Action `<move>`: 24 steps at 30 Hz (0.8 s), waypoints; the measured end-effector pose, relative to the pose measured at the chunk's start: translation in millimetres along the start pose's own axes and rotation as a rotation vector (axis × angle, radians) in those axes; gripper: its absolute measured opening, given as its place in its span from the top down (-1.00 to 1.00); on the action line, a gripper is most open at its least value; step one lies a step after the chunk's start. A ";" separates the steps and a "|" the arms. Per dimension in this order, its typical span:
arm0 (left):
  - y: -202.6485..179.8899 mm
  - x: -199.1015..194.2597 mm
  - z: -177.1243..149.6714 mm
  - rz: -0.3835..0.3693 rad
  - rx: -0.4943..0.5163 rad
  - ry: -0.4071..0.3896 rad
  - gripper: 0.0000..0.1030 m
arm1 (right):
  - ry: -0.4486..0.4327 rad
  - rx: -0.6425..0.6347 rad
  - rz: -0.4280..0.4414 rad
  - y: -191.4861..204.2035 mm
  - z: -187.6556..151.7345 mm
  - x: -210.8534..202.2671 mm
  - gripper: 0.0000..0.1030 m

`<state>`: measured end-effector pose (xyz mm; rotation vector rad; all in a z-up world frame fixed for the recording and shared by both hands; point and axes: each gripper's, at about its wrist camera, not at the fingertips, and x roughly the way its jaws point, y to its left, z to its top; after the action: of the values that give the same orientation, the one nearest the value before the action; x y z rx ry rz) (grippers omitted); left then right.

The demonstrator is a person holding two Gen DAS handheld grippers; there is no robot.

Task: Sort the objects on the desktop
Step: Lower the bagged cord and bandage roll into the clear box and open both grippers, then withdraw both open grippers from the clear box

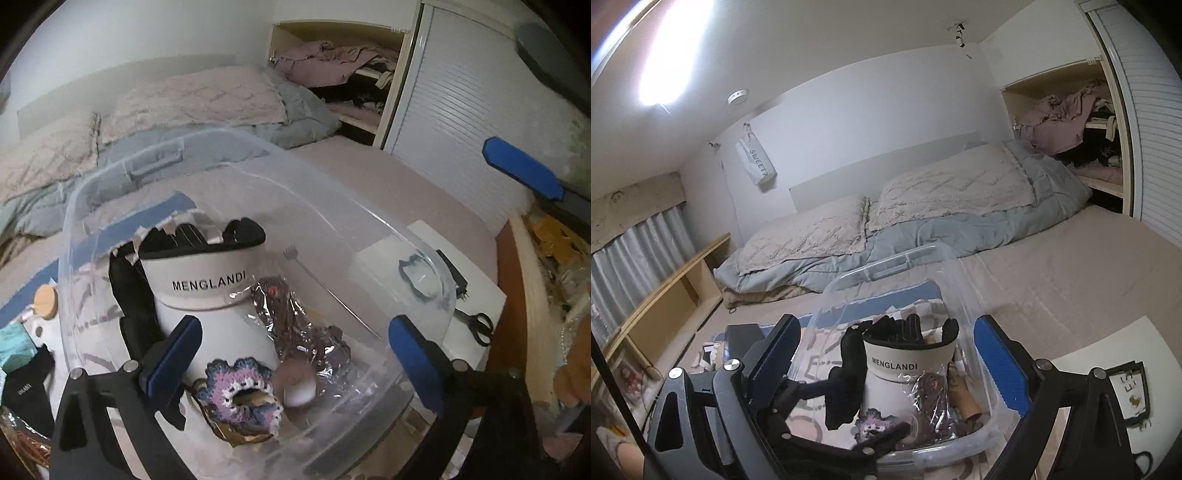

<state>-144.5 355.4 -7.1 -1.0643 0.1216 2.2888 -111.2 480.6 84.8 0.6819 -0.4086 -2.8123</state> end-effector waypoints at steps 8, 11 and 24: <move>15.9 -6.2 -6.6 0.006 -0.064 0.002 -0.97 | 0.009 0.036 0.013 -5.8 -0.8 1.3 -0.84; 16.0 -9.9 -8.6 0.000 -0.065 0.001 -0.97 | 0.011 0.032 0.011 -4.5 -0.8 2.0 -0.84; 11.8 -42.6 -15.1 0.006 -0.012 -0.067 -0.97 | 0.014 0.058 -0.018 -3.1 -0.3 1.8 -0.84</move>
<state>-120.0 320.2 11.6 -0.9935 0.0845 2.3299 -113.0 483.0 82.9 0.7201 -0.4852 -2.8202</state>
